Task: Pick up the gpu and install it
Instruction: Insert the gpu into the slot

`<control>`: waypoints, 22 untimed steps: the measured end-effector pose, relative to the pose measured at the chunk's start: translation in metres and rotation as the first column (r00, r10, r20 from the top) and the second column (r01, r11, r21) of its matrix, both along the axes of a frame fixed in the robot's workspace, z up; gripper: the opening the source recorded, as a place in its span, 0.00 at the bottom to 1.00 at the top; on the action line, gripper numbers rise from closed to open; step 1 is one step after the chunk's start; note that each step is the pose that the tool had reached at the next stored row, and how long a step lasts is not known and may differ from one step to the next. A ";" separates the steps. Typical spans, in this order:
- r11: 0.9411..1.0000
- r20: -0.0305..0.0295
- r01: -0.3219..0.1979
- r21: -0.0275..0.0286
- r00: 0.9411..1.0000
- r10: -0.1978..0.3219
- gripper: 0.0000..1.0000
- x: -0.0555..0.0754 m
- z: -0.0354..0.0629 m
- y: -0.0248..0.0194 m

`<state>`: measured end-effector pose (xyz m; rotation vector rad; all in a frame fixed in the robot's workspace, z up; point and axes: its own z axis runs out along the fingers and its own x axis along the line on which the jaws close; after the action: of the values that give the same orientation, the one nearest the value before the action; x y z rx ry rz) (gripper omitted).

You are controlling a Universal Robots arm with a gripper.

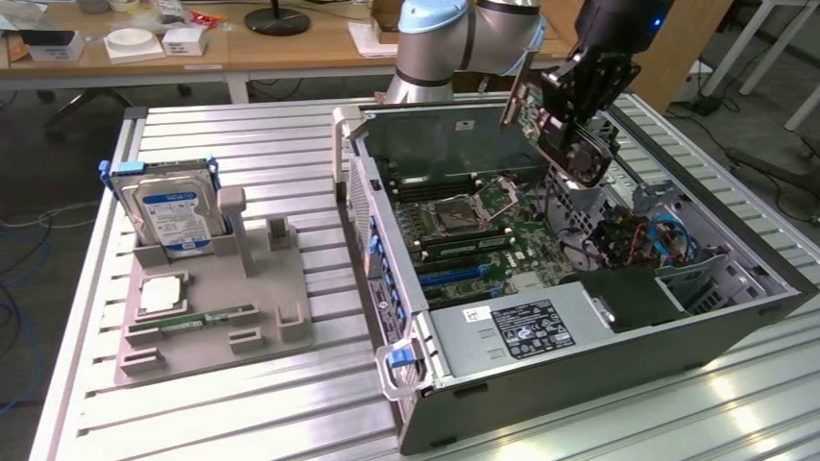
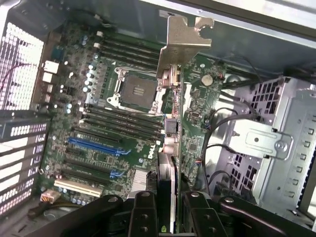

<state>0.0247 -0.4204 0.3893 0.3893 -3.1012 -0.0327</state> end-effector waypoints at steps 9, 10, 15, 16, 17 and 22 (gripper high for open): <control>0.996 0.000 -0.089 0.000 0.996 0.089 0.27 0.000 0.0000 -0.0002; 0.995 0.000 -0.100 0.000 0.995 0.100 0.27 0.000 0.0000 -0.0002; 0.987 0.000 -0.160 0.000 0.987 0.160 0.27 0.000 0.0000 -0.0003; 0.985 0.000 -0.171 0.000 0.985 0.171 0.27 0.000 0.0000 -0.0003; 0.983 0.000 -0.184 0.000 0.983 0.184 0.27 0.000 0.0000 -0.0003; 0.969 0.000 -0.247 0.000 0.969 0.247 0.27 0.000 0.0000 -0.0003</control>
<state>0.0245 -0.4207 0.3893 0.7710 -3.0264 -0.0293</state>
